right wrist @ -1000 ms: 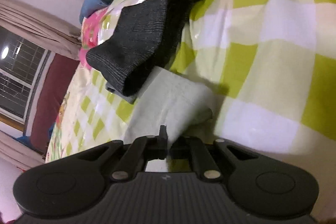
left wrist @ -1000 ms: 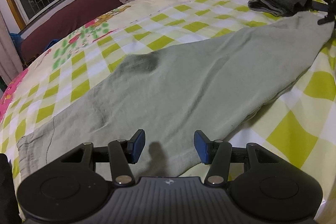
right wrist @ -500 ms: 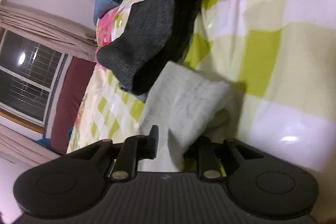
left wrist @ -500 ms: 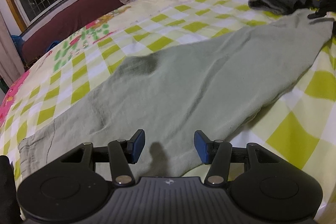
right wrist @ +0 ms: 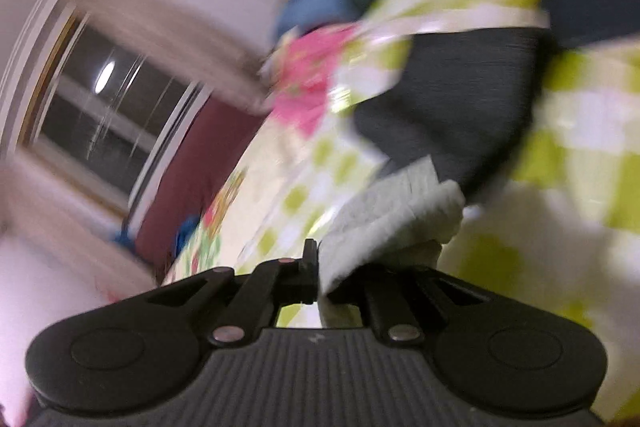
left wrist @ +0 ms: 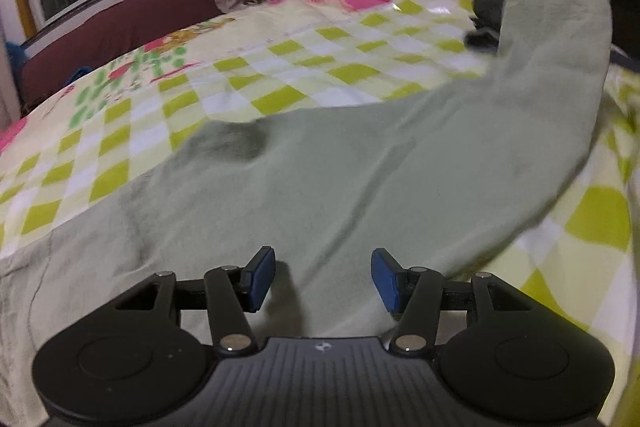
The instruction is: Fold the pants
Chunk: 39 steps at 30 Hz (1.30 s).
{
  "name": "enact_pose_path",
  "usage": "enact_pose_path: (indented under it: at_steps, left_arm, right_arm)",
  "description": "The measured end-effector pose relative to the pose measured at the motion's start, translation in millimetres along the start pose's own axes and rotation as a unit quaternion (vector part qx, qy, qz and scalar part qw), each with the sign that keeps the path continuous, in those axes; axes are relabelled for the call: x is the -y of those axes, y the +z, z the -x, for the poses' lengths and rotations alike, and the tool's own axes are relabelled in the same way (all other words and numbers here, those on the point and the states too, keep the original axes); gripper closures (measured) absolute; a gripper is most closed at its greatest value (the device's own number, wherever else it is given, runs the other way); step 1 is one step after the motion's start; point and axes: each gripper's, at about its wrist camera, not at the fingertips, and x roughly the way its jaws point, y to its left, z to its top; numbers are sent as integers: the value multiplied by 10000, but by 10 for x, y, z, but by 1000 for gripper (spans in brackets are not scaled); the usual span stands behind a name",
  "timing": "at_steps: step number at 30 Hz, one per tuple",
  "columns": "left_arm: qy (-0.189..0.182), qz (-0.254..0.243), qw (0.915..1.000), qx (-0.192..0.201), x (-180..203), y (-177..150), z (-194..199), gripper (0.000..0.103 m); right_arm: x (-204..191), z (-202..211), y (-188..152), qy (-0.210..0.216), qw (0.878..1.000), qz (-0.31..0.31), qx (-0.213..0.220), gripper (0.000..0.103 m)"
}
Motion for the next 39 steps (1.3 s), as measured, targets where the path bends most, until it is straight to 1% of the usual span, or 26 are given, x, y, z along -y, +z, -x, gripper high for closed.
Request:
enact_pose_path:
  at_steps: [2, 4, 6, 8, 10, 13, 15, 17, 18, 19, 21, 22, 24, 26, 27, 28, 30, 31, 33, 34, 35, 36, 37, 39]
  left_arm:
    - [182, 120, 9998, 30, -102, 0, 43, 36]
    - [326, 279, 9991, -50, -229, -14, 83, 36]
    - [443, 512, 9977, -48, -398, -61, 173, 36]
    - [558, 755, 9956, -30, -573, -132, 297, 36]
    - [713, 1001, 9924, -16, -737, -223, 405, 36]
    - [996, 1418, 9849, -50, -1007, -373, 537, 36]
    - [1194, 1640, 9792, -22, -1166, -478, 641, 36]
    - [1143, 2060, 9718, 38, -1357, -590, 748, 36]
    - [1068, 2285, 9676, 109, -1449, -640, 805, 36]
    - [1030, 2457, 9637, 192, -1528, -684, 857, 36]
    - [1090, 2646, 9578, 280, -1641, -758, 925, 35]
    - [1145, 2699, 9556, 286, -1689, -796, 951, 35]
    - [1171, 2824, 9516, 307, -1757, -898, 1007, 35]
    - [1146, 2972, 9473, 340, -1814, -978, 1061, 35]
    - [1149, 3012, 9460, 348, -1839, -1003, 1080, 35]
    - [1172, 3032, 9450, 351, -1850, -1033, 1109, 35]
    - [1250, 3026, 9443, 320, -1858, -1093, 1155, 35]
    - [1295, 3007, 9444, 291, -1856, -1126, 1174, 35]
    - [1407, 2971, 9442, 195, -1858, -1221, 1211, 34]
    - [1443, 2972, 9438, 136, -1858, -1267, 1223, 34]
    - [1464, 2984, 9431, 85, -1856, -1307, 1236, 34]
    - [1483, 3001, 9423, 40, -1860, -1350, 1241, 34]
    - [1503, 3017, 9415, 4, -1859, -1386, 1251, 33]
    - [1528, 3044, 9402, -39, -1854, -1448, 1279, 33]
  right_arm:
    - [-453, -231, -181, 209, 9973, 608, -345, 98]
    - [-905, -526, -475, 415, 9889, 1188, -792, 98]
    - [-1303, -835, -852, 616, 9753, 1714, -1253, 98]
    - [-1665, -1158, -1281, 792, 9574, 2158, -1746, 98]
    - [-1904, -1356, -1676, 931, 9413, 2472, -2101, 98]
    - [-2210, -1562, -2265, 1016, 9125, 3047, -2534, 98]
    - [-2333, -1584, -2555, 1010, 8964, 3380, -2684, 98]
    - [-2406, -1591, -2750, 979, 8852, 3624, -2749, 98]
    - [-2427, -1559, -2814, 972, 8830, 3686, -2738, 98]
    - [-2469, -1587, -2841, 950, 8837, 3687, -2722, 98]
    - [-2588, -1604, -2890, 937, 8840, 3744, -2637, 98]
    - [-2667, -1635, -2915, 917, 8821, 3852, -2552, 98]
    - [-2801, -1677, -3033, 939, 8742, 4092, -2440, 98]
    - [-2943, -1689, -3179, 1054, 8629, 4318, -2403, 98]
    - [-3011, -1670, -3274, 1130, 8544, 4467, -2400, 98]
    - [-3075, -1657, -3395, 1207, 8407, 4695, -2415, 98]
    - [-3171, -1635, -3685, 1332, 8025, 5272, -2455, 97]
    - [-3190, -1614, -3826, 1374, 7850, 5520, -2451, 96]
    - [-3199, -1562, -4074, 1456, 7462, 6010, -2465, 93]
    - [-3190, -1548, -4162, 1466, 7329, 6172, -2457, 93]
    - [-3175, -1528, -4229, 1536, 7233, 6264, -2467, 90]
    - [-3168, -1510, -4268, 1600, 7184, 6297, -2486, 90]
    - [-3169, -1490, -4290, 1651, 7168, 6284, -2532, 90]
    - [-3153, -1452, -4301, 1737, 7190, 6198, -2620, 89]
